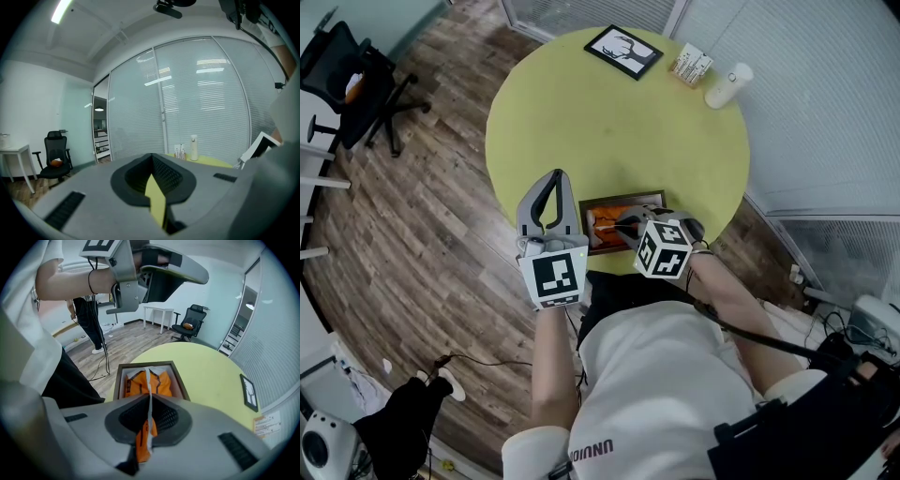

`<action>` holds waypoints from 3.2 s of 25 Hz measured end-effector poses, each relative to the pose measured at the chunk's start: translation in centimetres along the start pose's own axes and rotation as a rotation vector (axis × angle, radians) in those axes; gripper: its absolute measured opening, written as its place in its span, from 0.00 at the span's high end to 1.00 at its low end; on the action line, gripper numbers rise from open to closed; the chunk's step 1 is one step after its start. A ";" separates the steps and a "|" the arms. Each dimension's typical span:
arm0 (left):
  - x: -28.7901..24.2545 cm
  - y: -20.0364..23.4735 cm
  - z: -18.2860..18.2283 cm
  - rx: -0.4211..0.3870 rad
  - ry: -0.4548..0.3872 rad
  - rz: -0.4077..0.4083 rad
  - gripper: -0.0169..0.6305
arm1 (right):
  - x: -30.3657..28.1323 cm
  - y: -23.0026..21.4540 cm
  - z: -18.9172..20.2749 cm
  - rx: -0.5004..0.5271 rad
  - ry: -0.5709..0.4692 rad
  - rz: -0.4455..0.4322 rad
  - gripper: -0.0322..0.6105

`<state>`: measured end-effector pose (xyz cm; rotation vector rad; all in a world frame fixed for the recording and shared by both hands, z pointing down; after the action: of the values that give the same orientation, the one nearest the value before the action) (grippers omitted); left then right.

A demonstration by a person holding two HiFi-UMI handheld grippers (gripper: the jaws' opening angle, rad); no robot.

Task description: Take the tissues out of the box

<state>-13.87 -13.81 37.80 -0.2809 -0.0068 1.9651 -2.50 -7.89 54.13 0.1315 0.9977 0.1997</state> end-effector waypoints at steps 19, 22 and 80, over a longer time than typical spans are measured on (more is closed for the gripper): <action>0.5 -0.4 -0.4 -0.010 -0.009 -0.002 0.96 | 2.0 -0.7 -0.9 0.016 -0.041 0.062 0.91; 0.5 -0.5 -0.3 -0.011 -0.010 -0.003 0.96 | 2.1 -0.7 -1.0 0.019 -0.045 0.068 0.91; 0.5 -0.2 -1.2 -0.027 -0.015 -0.017 0.96 | 7.2 -5.4 -3.8 -0.009 -0.149 0.243 0.91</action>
<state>-13.67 -13.43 36.58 -0.2825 -0.0450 1.9513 -1.35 -11.49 45.11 0.2567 0.8311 0.4104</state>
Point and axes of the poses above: the fingertips, and each gripper's own axes: x backward along the fingers, y to its left, z out of its underside, the point moved 4 cm from there along x, backward along the fingers, and after that the axes turned 8 degrees about z, right-handed, at the moved point
